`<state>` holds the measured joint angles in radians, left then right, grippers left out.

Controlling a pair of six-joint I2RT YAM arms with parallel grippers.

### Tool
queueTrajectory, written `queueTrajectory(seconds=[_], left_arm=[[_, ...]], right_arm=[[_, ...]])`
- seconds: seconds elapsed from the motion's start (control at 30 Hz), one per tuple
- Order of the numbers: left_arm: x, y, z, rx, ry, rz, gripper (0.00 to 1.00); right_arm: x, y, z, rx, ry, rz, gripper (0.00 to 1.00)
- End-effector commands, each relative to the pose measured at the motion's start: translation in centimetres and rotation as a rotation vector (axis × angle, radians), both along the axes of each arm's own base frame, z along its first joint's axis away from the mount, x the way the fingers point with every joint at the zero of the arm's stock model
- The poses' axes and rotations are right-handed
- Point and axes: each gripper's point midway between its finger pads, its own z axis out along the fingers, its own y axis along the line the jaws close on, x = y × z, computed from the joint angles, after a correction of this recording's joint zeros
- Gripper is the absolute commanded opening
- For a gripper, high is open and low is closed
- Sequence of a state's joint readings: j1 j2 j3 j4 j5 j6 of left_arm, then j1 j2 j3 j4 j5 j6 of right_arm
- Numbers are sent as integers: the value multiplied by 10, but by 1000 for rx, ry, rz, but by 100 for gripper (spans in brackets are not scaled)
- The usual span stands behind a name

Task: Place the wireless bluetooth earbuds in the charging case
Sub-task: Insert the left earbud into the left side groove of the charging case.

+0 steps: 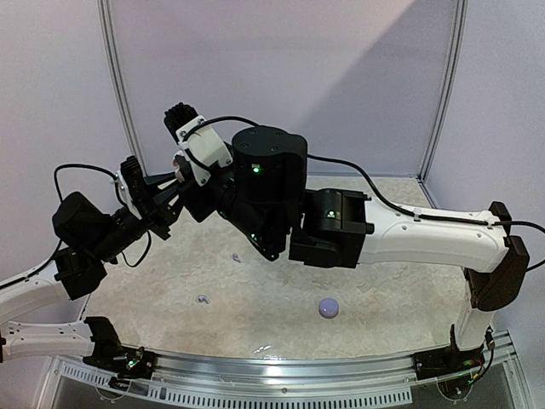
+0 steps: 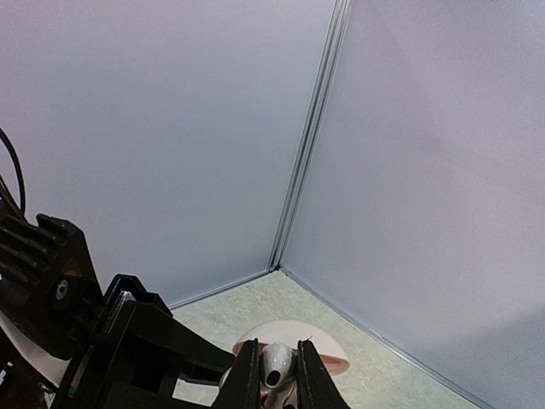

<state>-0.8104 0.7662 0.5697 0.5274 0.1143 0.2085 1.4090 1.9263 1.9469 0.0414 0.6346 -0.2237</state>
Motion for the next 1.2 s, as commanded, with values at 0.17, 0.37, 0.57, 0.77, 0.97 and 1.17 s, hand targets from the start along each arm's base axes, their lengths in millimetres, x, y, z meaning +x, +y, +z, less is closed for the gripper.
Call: queueTrajectory(seconds=[0.17, 0.37, 0.57, 0.77, 0.97, 1.17], left_arm=[[-12, 17, 45, -137, -114, 8, 0], [-14, 17, 46, -140, -125, 3, 0], [-14, 20, 49, -147, -133, 17, 0], [-14, 20, 49, -149, -132, 17, 0], [-14, 20, 48, -150, -131, 15, 0], [-14, 19, 48, -156, -117, 0, 0]], right_arm=[[12, 7, -28, -96, 0, -34, 0], [11, 18, -37, -111, 1, -10, 0], [11, 20, -59, -159, 43, -10, 0], [11, 20, -59, -159, 45, -2, 6], [11, 21, -57, -155, 35, -1, 8], [10, 22, -58, -161, 30, 1, 10]])
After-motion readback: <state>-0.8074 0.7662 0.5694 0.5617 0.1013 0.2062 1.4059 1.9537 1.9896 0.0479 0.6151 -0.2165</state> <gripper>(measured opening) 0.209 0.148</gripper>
